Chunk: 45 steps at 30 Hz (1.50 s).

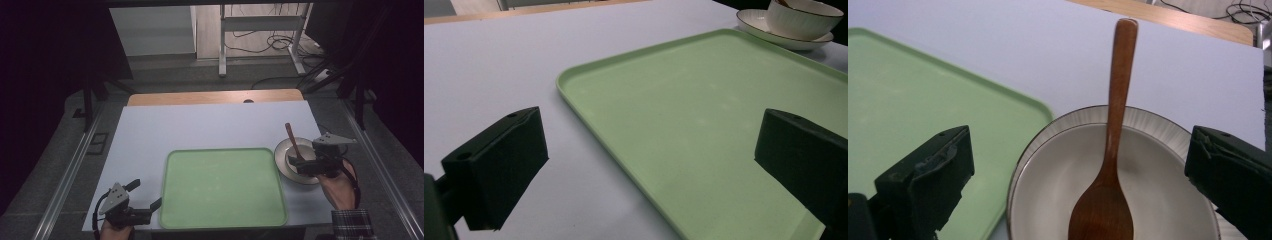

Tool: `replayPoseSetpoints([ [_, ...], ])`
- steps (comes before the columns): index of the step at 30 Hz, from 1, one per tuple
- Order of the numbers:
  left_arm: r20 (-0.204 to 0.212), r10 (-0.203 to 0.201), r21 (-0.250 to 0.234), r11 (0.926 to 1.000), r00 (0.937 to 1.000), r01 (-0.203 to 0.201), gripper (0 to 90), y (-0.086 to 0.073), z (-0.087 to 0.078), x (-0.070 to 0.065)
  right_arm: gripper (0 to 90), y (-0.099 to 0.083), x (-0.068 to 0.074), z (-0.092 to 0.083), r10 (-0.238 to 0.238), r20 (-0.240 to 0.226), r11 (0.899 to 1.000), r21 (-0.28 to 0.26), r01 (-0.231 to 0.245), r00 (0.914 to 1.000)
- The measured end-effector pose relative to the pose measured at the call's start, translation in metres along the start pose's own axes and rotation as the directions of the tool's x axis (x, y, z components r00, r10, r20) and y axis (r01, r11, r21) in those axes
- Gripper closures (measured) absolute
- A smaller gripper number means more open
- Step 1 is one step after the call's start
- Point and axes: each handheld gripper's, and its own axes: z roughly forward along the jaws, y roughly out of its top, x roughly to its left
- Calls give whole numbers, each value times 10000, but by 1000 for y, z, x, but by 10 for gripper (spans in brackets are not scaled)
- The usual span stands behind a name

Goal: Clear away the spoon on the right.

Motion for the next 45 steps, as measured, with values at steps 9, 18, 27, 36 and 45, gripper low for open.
replayPoseSetpoints([
  [9,8,-4,7,10000,10000,4,4,0,0,0,0,12,-10,21,543,395,9958,721,-571,9977],
  [18,24,7,25,10000,10000,-7,4,0,0,0,0,25,-20,37,751,513,9868,1397,-816,9959],
  [27,53,11,-20,10000,10000,-10,4,0,0,0,275,36,-21,52,316,1045,9784,1999,-521,9940],
  [36,71,29,-21,10000,10000,-29,4,0,0,0,542,42,-22,66,312,977,9624,2658,-564,9947],
  [45,79,60,-2,10000,10000,-60,4,0,0,0,763,45,-16,70,156,776,9491,3124,-392,9969],
])
